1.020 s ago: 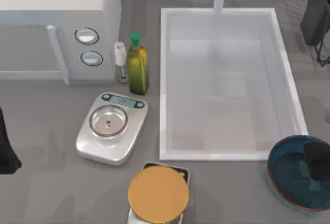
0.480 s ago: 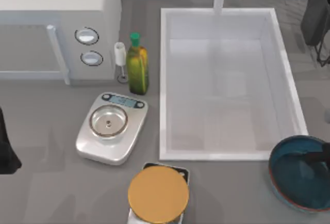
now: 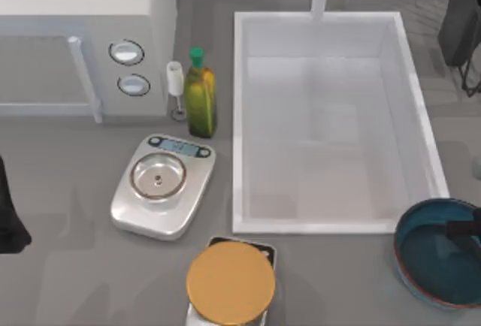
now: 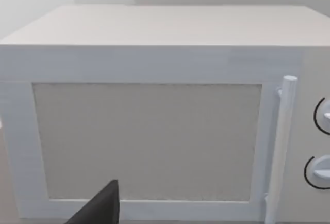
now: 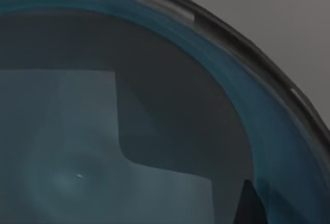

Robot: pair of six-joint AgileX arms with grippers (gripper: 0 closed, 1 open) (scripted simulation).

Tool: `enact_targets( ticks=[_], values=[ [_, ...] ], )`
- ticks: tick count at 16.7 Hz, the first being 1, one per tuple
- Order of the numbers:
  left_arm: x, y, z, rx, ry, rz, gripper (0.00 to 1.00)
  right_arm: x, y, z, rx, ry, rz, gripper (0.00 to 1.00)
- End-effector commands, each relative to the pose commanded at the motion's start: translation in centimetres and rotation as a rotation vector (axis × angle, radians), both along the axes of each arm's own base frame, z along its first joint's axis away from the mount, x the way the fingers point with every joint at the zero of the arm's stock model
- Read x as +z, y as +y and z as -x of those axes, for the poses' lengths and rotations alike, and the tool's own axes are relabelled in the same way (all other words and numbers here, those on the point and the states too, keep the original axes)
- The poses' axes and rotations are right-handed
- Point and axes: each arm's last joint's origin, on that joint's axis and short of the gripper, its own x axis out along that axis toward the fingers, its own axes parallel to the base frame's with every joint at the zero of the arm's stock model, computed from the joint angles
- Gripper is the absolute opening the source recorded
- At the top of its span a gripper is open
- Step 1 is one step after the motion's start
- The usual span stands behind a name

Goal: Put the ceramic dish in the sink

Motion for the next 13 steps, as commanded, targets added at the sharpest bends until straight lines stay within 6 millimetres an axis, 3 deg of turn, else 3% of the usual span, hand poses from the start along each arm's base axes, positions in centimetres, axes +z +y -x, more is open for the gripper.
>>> enact_targets(
  ticks=[4,6,8,13],
  values=[
    [0.0,0.0,0.0,0.000,0.000,0.000,1.00,0.1,0.1,0.0,0.004,-0.003,-0.006,0.00],
    [0.0,0.0,0.0,0.000,0.000,0.000,1.00,1.2,0.7,-0.4,0.049,-0.032,-0.033,0.00],
    [0.0,0.0,0.0,0.000,0.000,0.000,1.00,3.6,1.3,-1.1,0.096,-0.076,-0.057,0.00],
    [0.0,0.0,0.0,0.000,0.000,0.000,1.00,12.1,0.8,-1.8,0.087,-0.128,-0.049,0.00]
  ],
)
